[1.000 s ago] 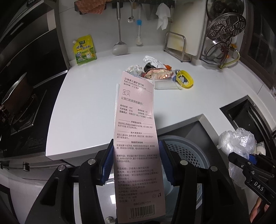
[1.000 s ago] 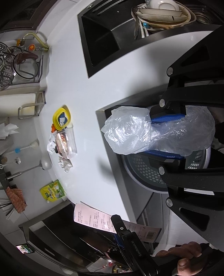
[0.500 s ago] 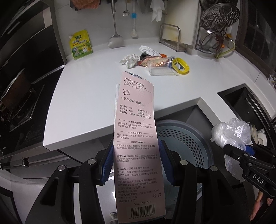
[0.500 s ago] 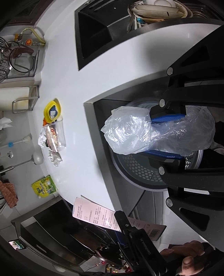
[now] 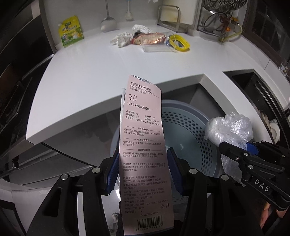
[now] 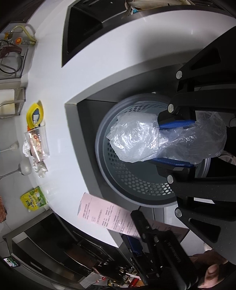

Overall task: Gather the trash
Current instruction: 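Carry the pink strip and plastic bag over the grey bin and release both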

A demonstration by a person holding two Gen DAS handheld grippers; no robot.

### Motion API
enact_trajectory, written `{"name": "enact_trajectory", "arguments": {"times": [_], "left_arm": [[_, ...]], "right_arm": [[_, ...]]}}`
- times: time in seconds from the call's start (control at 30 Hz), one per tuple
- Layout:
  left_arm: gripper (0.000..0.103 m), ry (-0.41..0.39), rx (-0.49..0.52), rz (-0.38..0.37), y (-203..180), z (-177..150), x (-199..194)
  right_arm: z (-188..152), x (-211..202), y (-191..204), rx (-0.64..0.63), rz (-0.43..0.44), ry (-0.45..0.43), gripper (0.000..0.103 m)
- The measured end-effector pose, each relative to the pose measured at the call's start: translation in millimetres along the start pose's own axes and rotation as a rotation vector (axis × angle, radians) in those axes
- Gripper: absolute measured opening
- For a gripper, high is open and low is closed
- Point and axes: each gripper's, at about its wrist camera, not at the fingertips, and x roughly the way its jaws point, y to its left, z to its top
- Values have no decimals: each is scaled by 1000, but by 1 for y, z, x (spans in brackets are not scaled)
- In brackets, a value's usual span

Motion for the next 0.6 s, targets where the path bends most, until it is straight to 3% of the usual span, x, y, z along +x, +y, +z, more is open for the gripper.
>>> {"name": "enact_trajectory", "arguments": {"times": [0.6], "left_arm": [[51,55,15,-19,-2,-7,11]], "right_arm": [[-4,18,3,1,15,47,28]]}}
